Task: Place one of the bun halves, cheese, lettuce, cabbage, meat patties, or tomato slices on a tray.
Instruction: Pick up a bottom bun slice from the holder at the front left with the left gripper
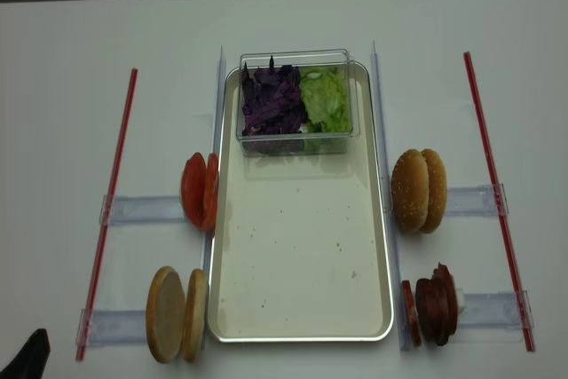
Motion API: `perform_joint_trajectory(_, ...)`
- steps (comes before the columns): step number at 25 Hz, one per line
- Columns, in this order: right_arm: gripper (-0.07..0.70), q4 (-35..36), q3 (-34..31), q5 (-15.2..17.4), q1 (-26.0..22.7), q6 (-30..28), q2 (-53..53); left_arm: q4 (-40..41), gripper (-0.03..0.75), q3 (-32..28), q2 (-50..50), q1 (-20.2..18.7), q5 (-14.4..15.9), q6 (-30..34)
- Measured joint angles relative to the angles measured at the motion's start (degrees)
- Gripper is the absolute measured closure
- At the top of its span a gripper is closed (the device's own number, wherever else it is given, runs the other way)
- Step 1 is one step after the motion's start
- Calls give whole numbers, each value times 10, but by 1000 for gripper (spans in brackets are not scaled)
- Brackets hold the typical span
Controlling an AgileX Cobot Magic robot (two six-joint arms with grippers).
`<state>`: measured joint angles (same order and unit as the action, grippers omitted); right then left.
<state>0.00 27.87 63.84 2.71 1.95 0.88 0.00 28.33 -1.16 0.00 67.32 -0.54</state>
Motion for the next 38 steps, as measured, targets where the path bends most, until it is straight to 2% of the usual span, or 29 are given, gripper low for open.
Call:
perform_joint_trajectory(34,-61,0,0,-1,0,3,0,0,122,11,0,0,1,0)
perform_joint_trajectory(36,-61,0,0,-1,0,2,0,0,122,33,0,0,11,5)
perform_joint_trajectory(38,-61,-4,0,-1,0,2,0,0,122,56,0,0,41,12)
